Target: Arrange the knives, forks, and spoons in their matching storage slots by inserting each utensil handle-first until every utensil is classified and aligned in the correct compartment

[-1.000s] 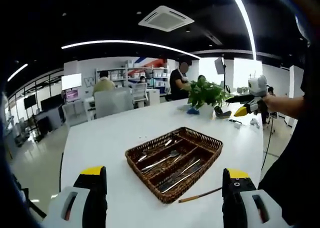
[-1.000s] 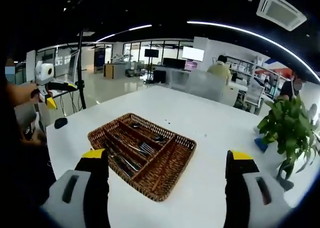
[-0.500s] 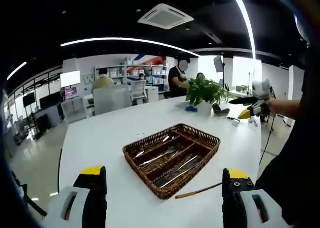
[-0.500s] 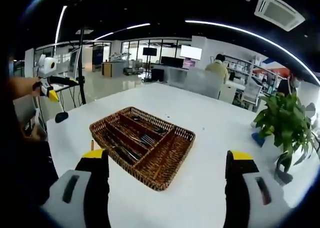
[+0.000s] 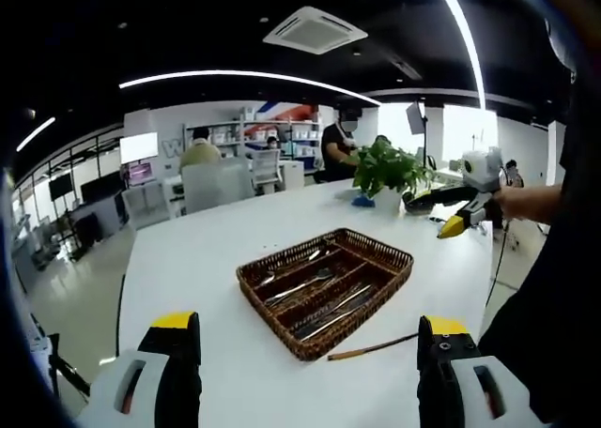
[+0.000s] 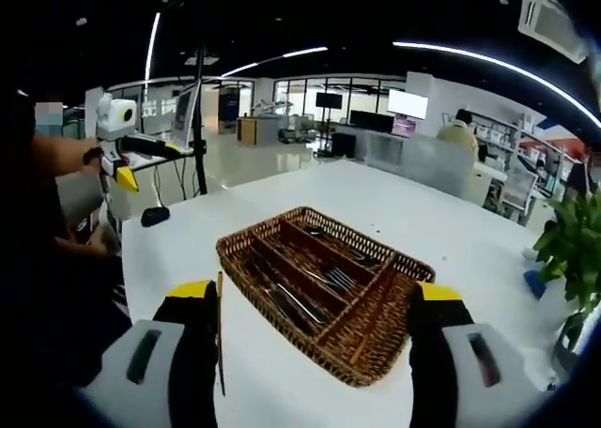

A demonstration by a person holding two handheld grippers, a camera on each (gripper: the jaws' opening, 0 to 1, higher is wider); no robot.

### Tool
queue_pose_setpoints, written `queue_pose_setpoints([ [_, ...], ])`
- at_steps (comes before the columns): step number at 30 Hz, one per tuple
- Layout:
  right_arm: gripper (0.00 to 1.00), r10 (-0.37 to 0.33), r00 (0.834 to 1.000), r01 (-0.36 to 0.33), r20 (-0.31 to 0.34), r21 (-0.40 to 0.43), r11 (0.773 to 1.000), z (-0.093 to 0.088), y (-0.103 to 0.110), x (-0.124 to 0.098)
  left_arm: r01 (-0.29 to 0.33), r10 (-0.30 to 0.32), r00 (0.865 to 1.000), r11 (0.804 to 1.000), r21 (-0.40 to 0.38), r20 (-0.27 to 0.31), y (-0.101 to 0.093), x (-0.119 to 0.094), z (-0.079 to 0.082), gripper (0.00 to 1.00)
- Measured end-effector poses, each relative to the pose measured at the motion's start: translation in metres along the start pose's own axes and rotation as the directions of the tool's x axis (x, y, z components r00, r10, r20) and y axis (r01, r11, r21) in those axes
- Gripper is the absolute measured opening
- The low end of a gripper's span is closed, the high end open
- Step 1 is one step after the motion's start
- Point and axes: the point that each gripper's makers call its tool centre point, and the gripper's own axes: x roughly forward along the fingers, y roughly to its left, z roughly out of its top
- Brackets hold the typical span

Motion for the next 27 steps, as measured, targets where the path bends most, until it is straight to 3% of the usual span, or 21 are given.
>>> queue_pose_setpoints([
  [4, 0.85, 0.114, 0.993, -0.114, -0.002, -0.027, 0.993, 0.008, 0.038, 0.024, -0.028, 0.028, 1.0, 0.999, -0.018, 0.001, 0.001, -0.01, -0.005, 1.0],
  [13, 0.83, 0.225, 0.974, -0.224, 0.009, -0.063, 0.973, 0.021, 0.087, 0.063, -0.083, 0.082, 0.997, 0.995, -0.049, -0.013, 0.002, -0.036, -0.017, 1.0],
  [21, 0.72, 0.278, 0.961, -0.278, -0.013, -0.047, 0.959, 0.01, 0.116, 0.091, -0.139, 0.138, 0.99, 0.988, -0.065, -0.022, 0.007, -0.059, -0.025, 1.0],
  [25, 0.68, 0.317, 0.948, -0.319, -0.041, -0.093, 0.943, -0.004, 0.134, 0.103, -0.16, 0.158, 0.987, 0.984, -0.074, -0.027, 0.011, -0.069, -0.03, 1.0],
  [27, 0.61, 0.326, 0.945, -0.328, -0.042, -0.108, 0.938, -0.007, 0.141, 0.107, -0.171, 0.169, 0.985, 0.982, -0.084, -0.027, 0.013, -0.073, -0.033, 1.0],
])
